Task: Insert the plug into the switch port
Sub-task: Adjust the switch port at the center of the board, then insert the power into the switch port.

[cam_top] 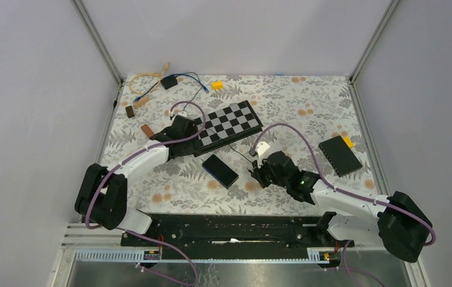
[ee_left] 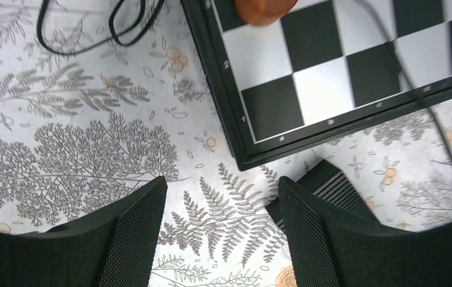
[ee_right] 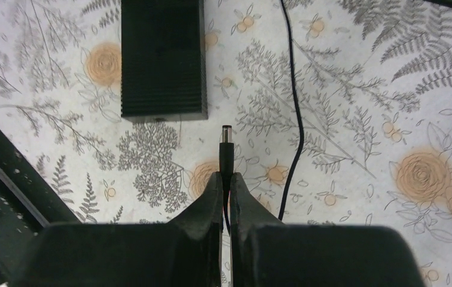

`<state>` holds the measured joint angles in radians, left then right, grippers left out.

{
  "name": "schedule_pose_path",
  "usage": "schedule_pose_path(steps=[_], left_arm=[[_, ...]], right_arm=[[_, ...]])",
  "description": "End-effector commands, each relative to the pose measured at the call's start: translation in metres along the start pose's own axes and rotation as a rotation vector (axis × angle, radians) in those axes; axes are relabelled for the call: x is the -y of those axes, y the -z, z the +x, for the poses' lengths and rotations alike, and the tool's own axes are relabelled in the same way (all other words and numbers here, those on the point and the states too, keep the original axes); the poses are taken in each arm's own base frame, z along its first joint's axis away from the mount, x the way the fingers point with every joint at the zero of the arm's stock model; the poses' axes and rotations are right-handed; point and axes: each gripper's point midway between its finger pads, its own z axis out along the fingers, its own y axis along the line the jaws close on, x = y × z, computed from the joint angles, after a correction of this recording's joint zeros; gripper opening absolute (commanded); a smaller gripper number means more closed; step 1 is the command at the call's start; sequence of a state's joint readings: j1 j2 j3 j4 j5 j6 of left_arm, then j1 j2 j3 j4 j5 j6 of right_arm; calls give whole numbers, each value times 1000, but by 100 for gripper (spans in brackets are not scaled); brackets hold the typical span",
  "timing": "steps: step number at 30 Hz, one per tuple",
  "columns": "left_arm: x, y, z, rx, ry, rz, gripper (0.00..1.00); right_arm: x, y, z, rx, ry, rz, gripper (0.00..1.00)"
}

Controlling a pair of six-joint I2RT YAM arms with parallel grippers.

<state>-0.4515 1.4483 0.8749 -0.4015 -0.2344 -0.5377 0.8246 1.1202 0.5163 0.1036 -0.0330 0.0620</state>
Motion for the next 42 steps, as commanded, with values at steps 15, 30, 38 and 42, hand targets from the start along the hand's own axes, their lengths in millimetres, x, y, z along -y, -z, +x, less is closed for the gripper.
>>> schedule_pose_path(steps=[15,30,38,42], left_arm=[[62,12,-22,36,-47,362,63],[60,-3,11,-31,-28,392,64],[62,-4,14,-36,-31,408,64],[65,-7,19,-51,-38,416,64]], right_arm=[[-36,-32,25,90,-23,-41,0],[-56,-41,54,-11,-98,-117,0],[-61,-32,72,-71,-136,-93,0],[-59,-38,73,-75,-132,-75,0]])
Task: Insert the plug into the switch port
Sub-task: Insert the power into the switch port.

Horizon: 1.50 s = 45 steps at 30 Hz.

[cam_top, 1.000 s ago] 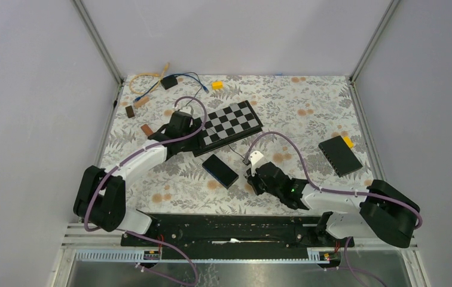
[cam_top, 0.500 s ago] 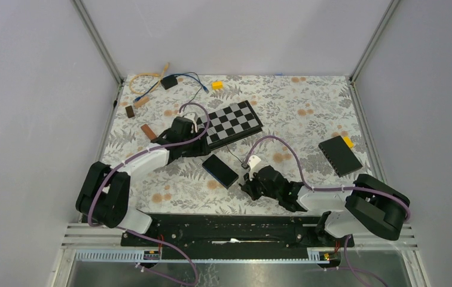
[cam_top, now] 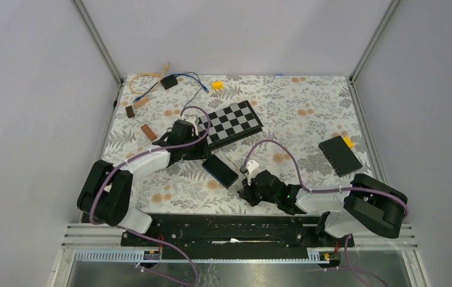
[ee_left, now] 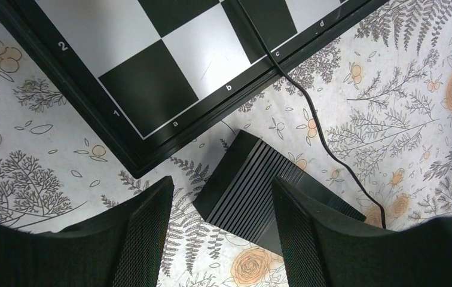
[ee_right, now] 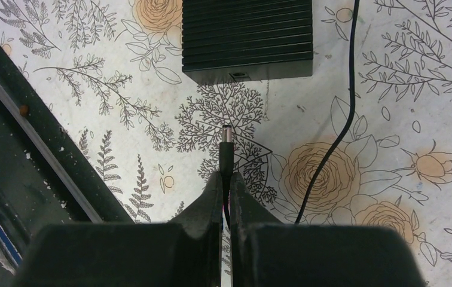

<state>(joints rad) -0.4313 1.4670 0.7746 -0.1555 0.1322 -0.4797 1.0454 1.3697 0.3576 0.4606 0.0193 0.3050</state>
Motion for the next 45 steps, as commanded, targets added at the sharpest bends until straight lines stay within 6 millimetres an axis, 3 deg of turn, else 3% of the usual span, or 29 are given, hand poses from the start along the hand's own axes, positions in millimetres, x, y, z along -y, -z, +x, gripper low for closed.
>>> schedule_pose_path(steps=[1,9,23,32,45], left_arm=[[10,-7,-1,6,-9,52,64],[17,-14,15,-35,-25,100,66],[16,-20,31,-71,-24,120,62],[16,-22,31,-74,-25,118,62],[18,-21,31,-77,-28,117,62]], right_arm=[[4,-4,-2,12,-16,40,0],[3,-15,-17,44,6,48,0],[1,-16,-19,59,-4,37,0],[-2,-25,-31,75,-11,39,0],[8,-24,-30,56,13,103,0]])
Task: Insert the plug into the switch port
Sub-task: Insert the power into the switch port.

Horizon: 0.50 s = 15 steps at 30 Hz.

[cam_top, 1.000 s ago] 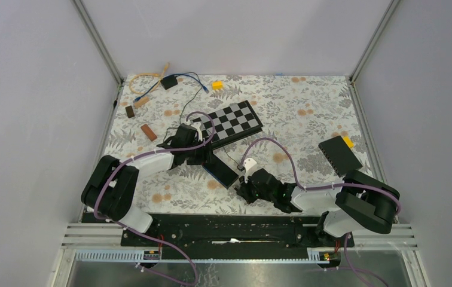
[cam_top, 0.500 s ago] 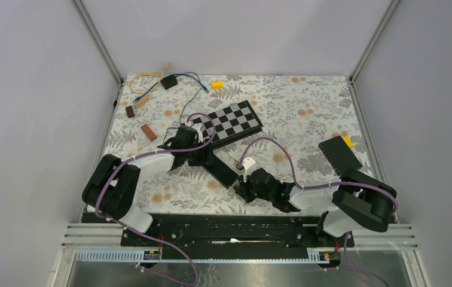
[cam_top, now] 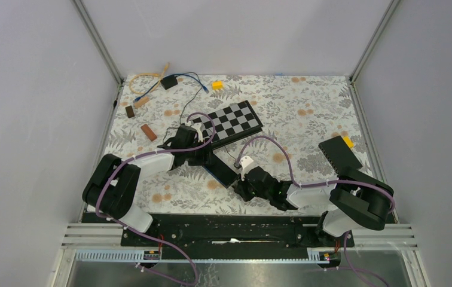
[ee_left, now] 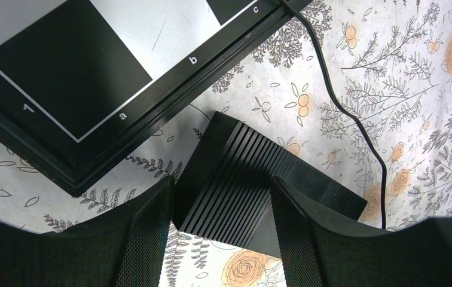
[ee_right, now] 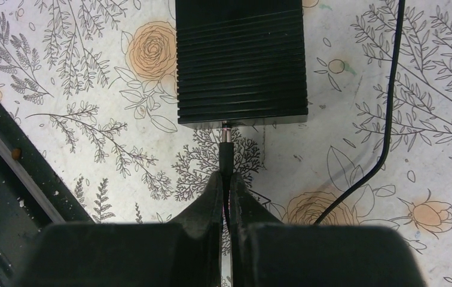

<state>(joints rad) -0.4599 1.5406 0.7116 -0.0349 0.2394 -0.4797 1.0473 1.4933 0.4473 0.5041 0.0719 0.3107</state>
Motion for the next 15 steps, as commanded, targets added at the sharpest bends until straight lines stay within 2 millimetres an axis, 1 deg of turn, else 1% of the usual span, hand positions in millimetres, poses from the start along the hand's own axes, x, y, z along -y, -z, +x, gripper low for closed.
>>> schedule_pose_path(steps=[1,10,15], left_arm=[[5,-3,-2,-1,-11,14,62],[7,-3,-3,-3,-11,17,62],[6,-4,-1,-7,-11,16,62]], right_arm=[[8,-2,-11,30,18,60,0],[9,0,-15,55,17,66,0],[5,-1,-18,65,16,50,0]])
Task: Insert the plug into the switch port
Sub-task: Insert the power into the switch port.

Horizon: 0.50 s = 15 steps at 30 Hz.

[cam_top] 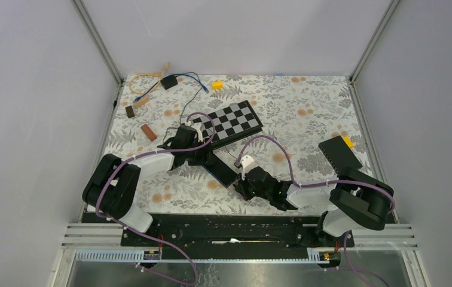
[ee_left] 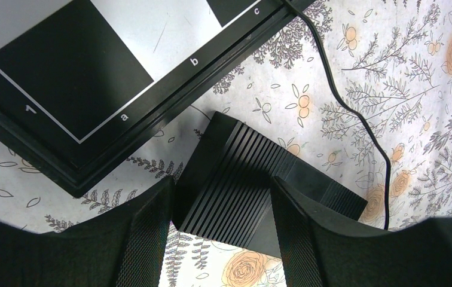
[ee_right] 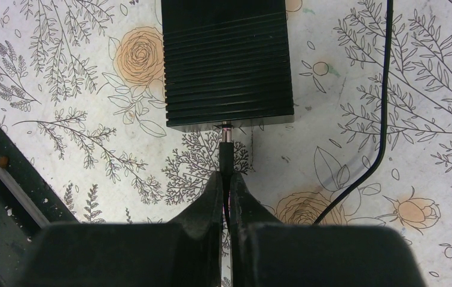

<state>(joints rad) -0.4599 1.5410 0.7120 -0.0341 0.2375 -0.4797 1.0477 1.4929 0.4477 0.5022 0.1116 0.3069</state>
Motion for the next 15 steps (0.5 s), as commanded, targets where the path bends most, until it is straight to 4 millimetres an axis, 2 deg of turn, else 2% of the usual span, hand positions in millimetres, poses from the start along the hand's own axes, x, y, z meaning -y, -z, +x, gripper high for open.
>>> schedule_pose_path(steps=[1,15], left_arm=[[7,-4,0,-10,-12,18,62],[8,-4,3,-17,-16,17,62]], right_arm=[[-2,-1,-16,54,11,8,0],[-15,3,-28,104,6,-60,0]])
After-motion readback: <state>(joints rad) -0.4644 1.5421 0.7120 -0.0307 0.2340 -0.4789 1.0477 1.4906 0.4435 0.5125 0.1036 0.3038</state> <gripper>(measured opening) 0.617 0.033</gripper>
